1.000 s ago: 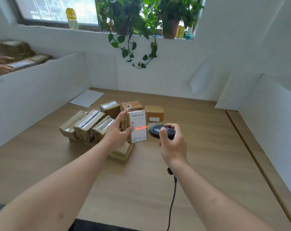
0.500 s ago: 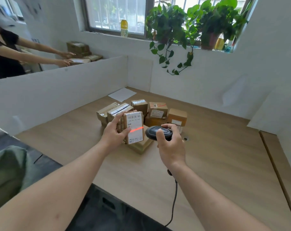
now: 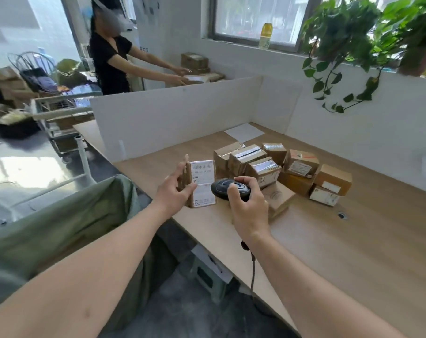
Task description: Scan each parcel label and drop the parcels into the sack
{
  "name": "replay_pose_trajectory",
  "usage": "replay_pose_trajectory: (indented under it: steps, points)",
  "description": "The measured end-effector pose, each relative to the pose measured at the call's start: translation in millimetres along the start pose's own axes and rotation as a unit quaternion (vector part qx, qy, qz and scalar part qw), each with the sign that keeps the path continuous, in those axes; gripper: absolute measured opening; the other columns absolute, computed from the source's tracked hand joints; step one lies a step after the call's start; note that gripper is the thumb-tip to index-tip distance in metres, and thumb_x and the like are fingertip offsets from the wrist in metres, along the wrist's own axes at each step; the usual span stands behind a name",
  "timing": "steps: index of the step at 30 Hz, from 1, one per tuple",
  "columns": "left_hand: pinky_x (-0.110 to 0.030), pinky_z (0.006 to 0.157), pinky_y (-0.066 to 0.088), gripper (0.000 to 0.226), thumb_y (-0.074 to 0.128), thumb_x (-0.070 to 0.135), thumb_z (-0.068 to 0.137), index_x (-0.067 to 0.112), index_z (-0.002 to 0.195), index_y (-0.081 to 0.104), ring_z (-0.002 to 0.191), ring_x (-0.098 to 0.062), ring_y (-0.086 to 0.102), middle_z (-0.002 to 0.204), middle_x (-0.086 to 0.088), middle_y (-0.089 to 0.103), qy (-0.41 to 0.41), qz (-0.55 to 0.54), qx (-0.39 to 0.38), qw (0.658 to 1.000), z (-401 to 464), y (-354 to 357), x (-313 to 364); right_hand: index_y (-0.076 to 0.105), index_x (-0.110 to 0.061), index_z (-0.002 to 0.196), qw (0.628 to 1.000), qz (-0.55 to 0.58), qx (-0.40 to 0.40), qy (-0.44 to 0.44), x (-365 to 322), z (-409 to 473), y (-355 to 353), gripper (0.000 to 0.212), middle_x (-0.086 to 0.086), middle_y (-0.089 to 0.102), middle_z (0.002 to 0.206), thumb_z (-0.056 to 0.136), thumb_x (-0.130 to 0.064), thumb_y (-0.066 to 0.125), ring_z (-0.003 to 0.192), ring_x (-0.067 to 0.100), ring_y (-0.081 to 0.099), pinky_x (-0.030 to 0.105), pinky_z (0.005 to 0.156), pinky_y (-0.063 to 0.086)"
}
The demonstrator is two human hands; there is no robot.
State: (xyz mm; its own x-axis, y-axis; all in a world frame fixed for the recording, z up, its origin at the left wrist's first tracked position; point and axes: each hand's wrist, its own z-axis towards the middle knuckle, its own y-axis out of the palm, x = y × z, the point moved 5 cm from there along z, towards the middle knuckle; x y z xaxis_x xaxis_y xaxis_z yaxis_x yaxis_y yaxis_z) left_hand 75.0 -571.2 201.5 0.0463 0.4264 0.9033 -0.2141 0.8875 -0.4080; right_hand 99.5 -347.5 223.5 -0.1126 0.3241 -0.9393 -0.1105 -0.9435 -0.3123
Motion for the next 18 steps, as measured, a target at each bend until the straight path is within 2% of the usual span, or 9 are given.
replay_pose_trajectory:
  steps: [3,6,9,12,15,18]
  points:
    - [-0.039,0.108,0.053,0.077,0.066,0.028,0.102,0.073,0.147,0.025,0.12,-0.015,0.065,0.139,0.006,0.064,-0.022,0.013,0.0,1.0,-9.2,-49.4,-33.9,0.059,-0.041,0.119,1.0,0.0,-0.019,0.014,-9.3,-14.9,64.4,0.019,-0.017,0.07,0.103,0.101,-0.047,0.063,0.092,0.016,0.073,0.049,0.078,0.066]
    - [-0.026,0.114,0.042,0.077,0.065,0.026,0.102,0.061,0.157,0.024,0.122,-0.009,0.062,0.137,0.015,0.063,-0.039,0.032,0.011,0.999,-19.6,-102.5,-67.4,0.06,-0.043,0.116,0.999,0.008,-0.038,0.014,-22.0,-31.6,125.6,0.021,-0.02,0.069,0.102,0.098,-0.051,0.065,0.094,0.013,0.073,0.048,0.084,0.065]
    - [-0.029,0.117,0.041,0.075,0.063,0.027,0.104,0.061,0.158,0.023,0.124,-0.005,0.058,0.137,0.02,0.059,-0.059,0.037,0.025,0.997,-30.8,-152.6,-101.5,0.062,-0.041,0.119,0.998,0.008,-0.057,0.016,-31.9,-44.1,177.7,0.028,-0.022,0.069,0.104,0.094,-0.054,0.065,0.097,0.008,0.071,0.046,0.09,0.064]
    - [-0.042,0.114,0.048,0.073,0.06,0.027,0.106,0.063,0.157,0.021,0.122,-0.012,0.062,0.141,0.01,0.06,-0.076,0.04,0.033,0.996,-42.2,-191.9,-130.2,0.062,-0.04,0.119,0.996,-0.001,-0.085,0.024,-41.4,-51.2,220.4,0.023,-0.021,0.068,0.103,0.098,-0.05,0.066,0.096,0.007,0.069,0.048,0.089,0.063]
    - [-0.043,0.117,0.041,0.072,0.059,0.029,0.106,0.063,0.157,0.02,0.128,-0.014,0.054,0.148,0.001,0.055,-0.104,0.073,0.047,0.991,-48.2,-226.5,-162.4,0.06,-0.045,0.114,0.993,0.002,-0.114,0.03,-47.4,-53.4,262.2,0.031,-0.018,0.071,0.102,0.087,-0.063,0.062,0.093,0.013,0.073,0.052,0.084,0.065]
    - [-0.044,0.12,0.036,0.075,0.06,0.032,0.105,0.067,0.155,0.017,0.139,-0.023,0.05,0.152,-0.004,0.051,-0.138,0.111,0.046,0.983,-47.9,-254.0,-199.8,0.06,-0.043,0.117,0.988,-0.011,-0.145,0.041,-42.5,-51.5,302.2,0.027,-0.018,0.071,0.103,0.094,-0.056,0.065,0.095,0.012,0.072,0.044,0.085,0.062]
